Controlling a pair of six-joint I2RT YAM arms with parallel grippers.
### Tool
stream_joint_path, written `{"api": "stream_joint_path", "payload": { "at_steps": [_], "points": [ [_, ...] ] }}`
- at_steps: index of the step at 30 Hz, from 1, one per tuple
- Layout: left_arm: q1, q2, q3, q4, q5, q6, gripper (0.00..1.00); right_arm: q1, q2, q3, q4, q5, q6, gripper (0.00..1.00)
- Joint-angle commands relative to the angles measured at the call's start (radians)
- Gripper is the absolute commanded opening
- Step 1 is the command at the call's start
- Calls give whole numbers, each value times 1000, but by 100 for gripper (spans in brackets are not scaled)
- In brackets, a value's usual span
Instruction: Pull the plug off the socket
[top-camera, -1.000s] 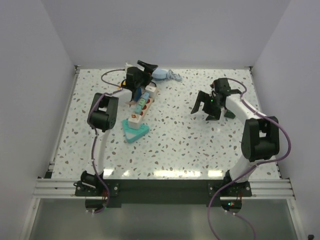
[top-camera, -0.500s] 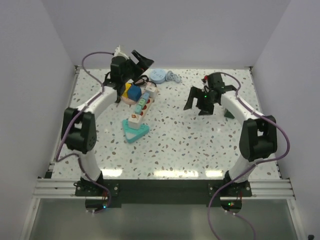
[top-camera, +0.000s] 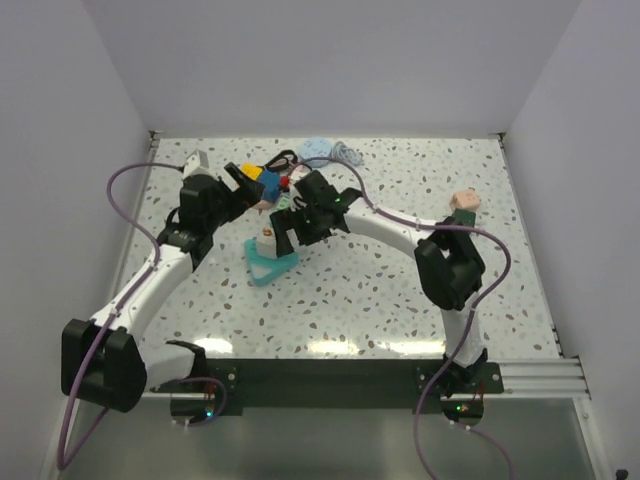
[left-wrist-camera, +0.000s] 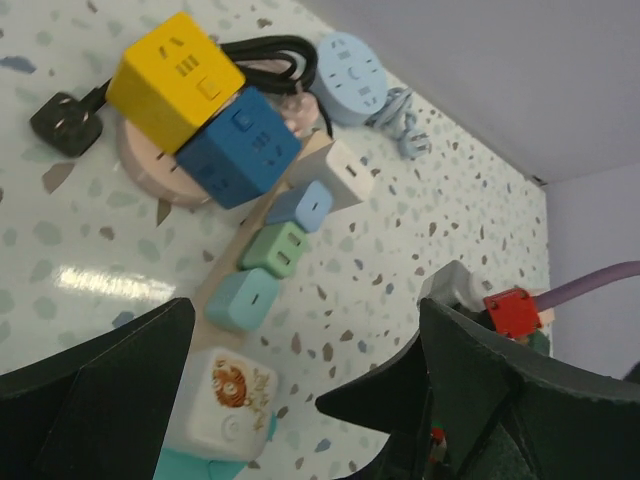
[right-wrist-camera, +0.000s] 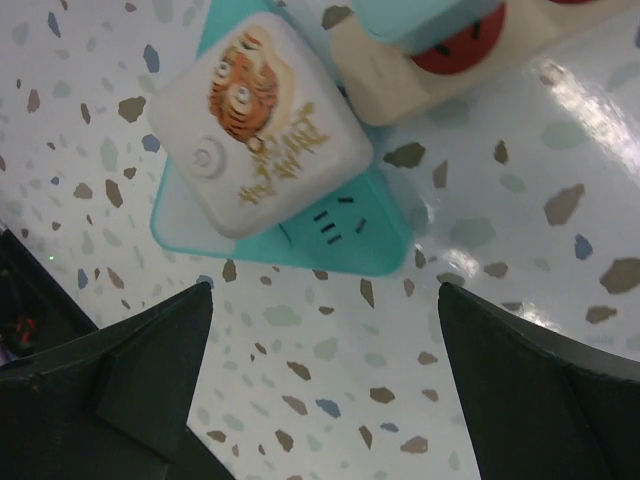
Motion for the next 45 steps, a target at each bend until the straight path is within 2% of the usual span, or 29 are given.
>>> {"api": "stream_joint_path", "payload": {
  "at_steps": [1,4,9,14,18,22,23,25,26,27,30,32,33,35,36,40,45],
  "points": [
    [9,-103,-81,-74,-72,22,100,47,22,77,110,109,-122,99],
    [9,-165,-134,-95,-82,12,100,64,57,99,171,100,-173,99],
    [9,-243,-194,-125,-89,6,100,70,161,209,133,93,-282,99],
    [9,-297,-222,-161,-96,-3,100,71,278,312,106,-79,-313,99],
    [9,-351,-236,-206,-130,2,100,87,312,380,50,-96,-314,96],
    [9,-366,-250,-203,-116,21,100,87,275,332,12,-62,-262,81],
    [9,-363,-250,-197,-107,28,100,85,258,314,-9,-52,-238,69],
    [9,-351,-256,-183,-73,52,100,84,186,220,-10,-32,-207,53],
    [9,-343,-260,-157,-52,63,100,84,157,133,10,-24,-169,40],
    [10,-322,-268,-148,-8,78,99,82,117,85,32,-13,-149,36],
    [9,-253,-291,-83,119,107,98,71,-13,-61,81,101,-46,10],
    [7,-208,-303,-18,186,112,97,64,-85,-117,66,203,27,5],
    [7,-156,-317,7,262,117,96,58,-101,-127,44,258,58,0],
    [-3,-89,-311,68,322,124,95,48,-134,-139,-18,388,143,0],
    [-14,-19,-291,76,365,132,95,42,-139,-154,-28,402,161,0],
    [-124,152,-199,85,396,198,96,33,-128,-174,-48,400,186,0],
    [-154,281,-176,151,390,206,97,-24,-133,-258,33,262,215,0]
  ]
}}
